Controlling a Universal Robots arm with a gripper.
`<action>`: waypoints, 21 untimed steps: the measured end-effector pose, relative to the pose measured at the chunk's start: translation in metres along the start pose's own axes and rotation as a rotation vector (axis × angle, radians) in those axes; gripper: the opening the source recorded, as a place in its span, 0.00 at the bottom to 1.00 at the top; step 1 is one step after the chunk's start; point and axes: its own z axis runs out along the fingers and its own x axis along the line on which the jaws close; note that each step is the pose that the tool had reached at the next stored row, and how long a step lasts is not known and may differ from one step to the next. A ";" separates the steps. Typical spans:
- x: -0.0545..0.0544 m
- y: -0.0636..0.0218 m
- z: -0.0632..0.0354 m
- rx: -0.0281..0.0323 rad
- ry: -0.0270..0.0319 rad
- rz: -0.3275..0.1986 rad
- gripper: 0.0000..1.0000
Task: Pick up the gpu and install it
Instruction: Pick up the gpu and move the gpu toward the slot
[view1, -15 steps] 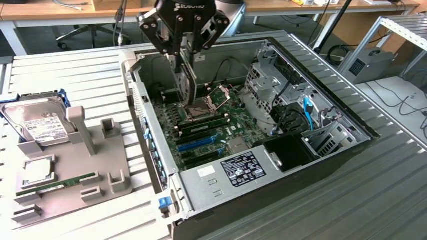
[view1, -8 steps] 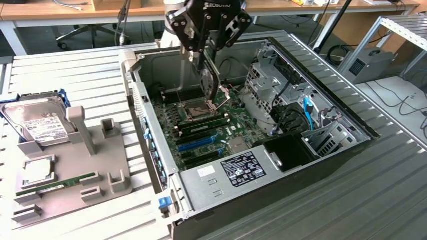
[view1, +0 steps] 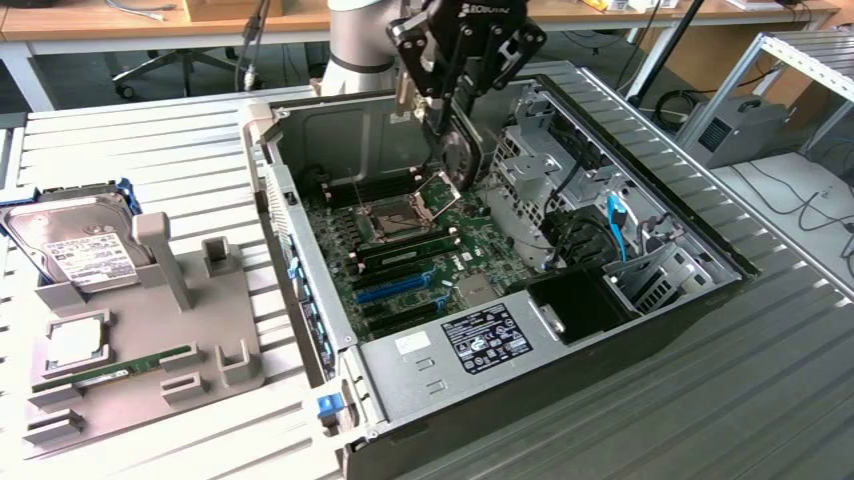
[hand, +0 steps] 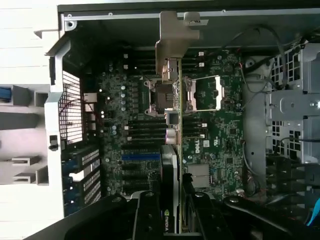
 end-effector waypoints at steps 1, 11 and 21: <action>-0.004 0.0002 0.0000 0.0000 0.0000 0.000 0.27; -0.054 0.0020 0.0005 0.0000 0.0001 -0.001 0.27; -0.081 0.0030 0.0008 -0.0001 0.0000 -0.001 0.27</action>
